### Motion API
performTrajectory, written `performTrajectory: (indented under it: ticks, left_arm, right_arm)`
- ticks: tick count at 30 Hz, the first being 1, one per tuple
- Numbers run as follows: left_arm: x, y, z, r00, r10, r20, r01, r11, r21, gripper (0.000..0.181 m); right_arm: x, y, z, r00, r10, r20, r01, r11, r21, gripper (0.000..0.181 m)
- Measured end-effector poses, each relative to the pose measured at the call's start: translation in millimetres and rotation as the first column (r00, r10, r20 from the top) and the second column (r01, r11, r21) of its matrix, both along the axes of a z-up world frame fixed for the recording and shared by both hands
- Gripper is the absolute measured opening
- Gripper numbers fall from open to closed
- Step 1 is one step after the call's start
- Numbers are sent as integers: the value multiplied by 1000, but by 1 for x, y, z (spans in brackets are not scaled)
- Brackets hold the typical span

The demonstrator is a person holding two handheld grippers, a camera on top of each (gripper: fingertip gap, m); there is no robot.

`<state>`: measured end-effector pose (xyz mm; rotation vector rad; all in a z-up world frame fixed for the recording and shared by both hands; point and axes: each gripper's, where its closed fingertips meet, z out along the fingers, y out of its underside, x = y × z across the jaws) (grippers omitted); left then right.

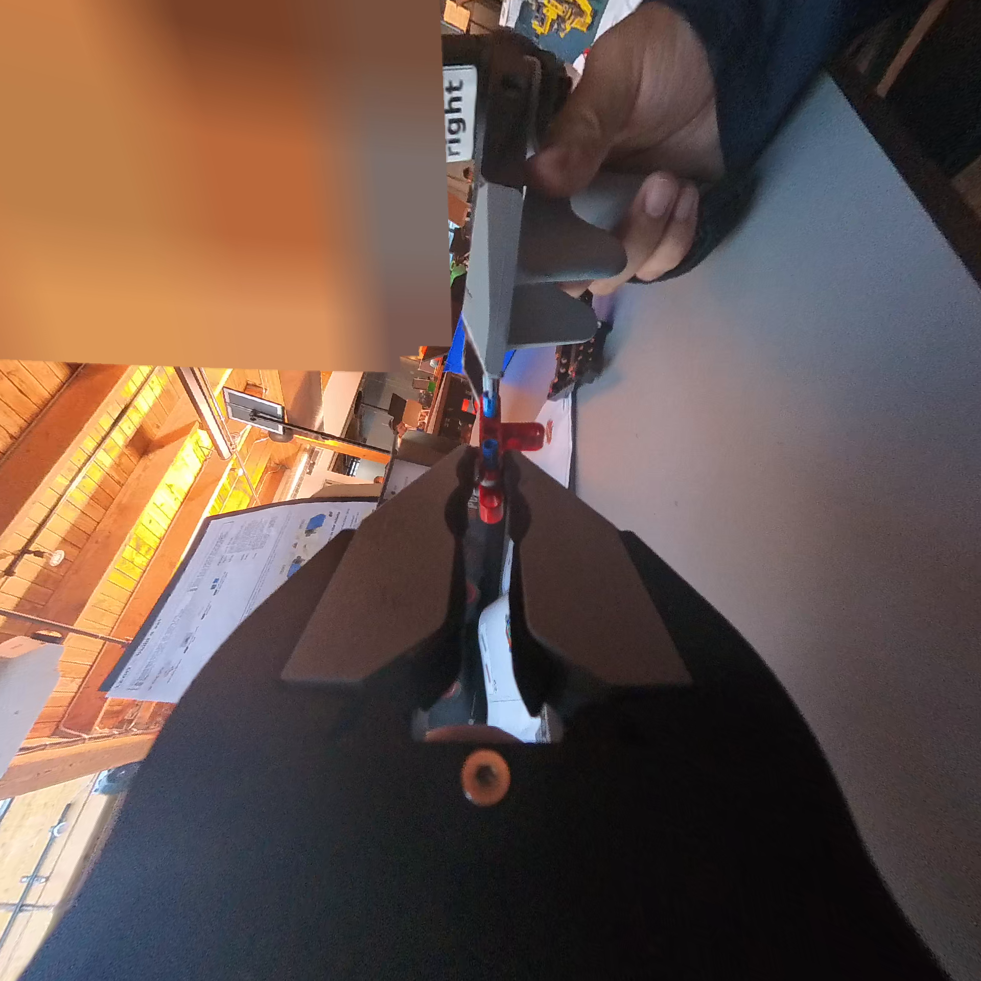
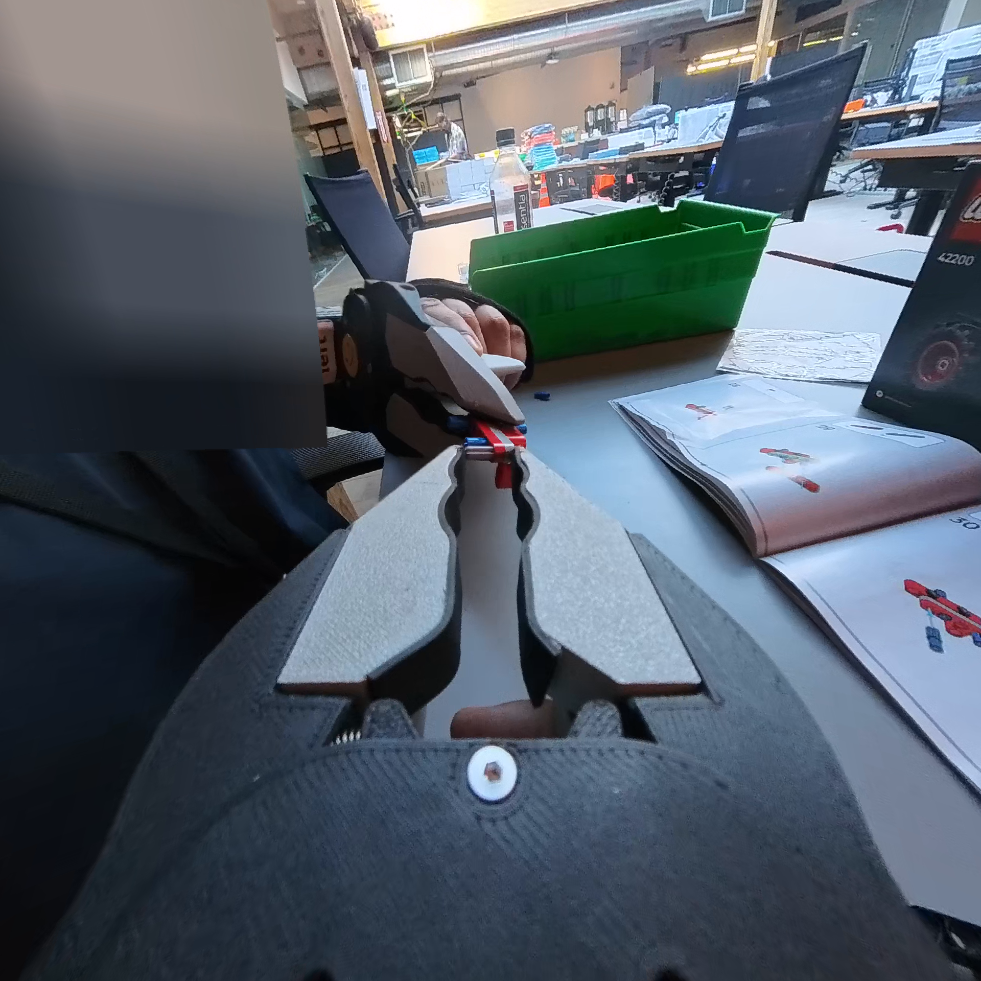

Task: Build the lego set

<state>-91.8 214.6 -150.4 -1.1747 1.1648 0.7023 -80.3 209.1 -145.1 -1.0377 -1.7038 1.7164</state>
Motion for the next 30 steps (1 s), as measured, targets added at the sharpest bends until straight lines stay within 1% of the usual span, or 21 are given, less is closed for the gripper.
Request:
performTrajectory:
  ticks: [1, 9, 13, 18, 23, 30]
  left_arm:
    - [1, -1, 1, 1000, -9, 7, 9, 1000, 4, 6]
    - [5, -6, 5, 999, -24, -24, 25, 999, 44, 6]
    - [4, -5, 6, 998, 7, -68, -2, 997, 75, 7]
    - [5, -7, 6, 994, 17, -107, -7, 995, 95, 7]
    - [7, -7, 6, 990, 32, -134, -17, 994, 112, 6]
    - [7, -8, 6, 989, 28, -144, -11, 993, 116, 7]
  right_arm:
    - [1, -1, 2, 1000, 9, -4, -9, 1000, -10, 13]
    - [6, -6, 5, 998, 60, -18, -61, 998, -30, 13]
    - [5, -4, 5, 999, 33, -39, -33, 999, 14, 12]
    - [7, -7, 5, 998, 37, -58, -34, 998, 53, 12]
    - [8, -7, 6, 997, 73, -30, -74, 997, -17, 12]
    - [9, -8, 6, 997, 78, -27, -78, 997, -20, 13]
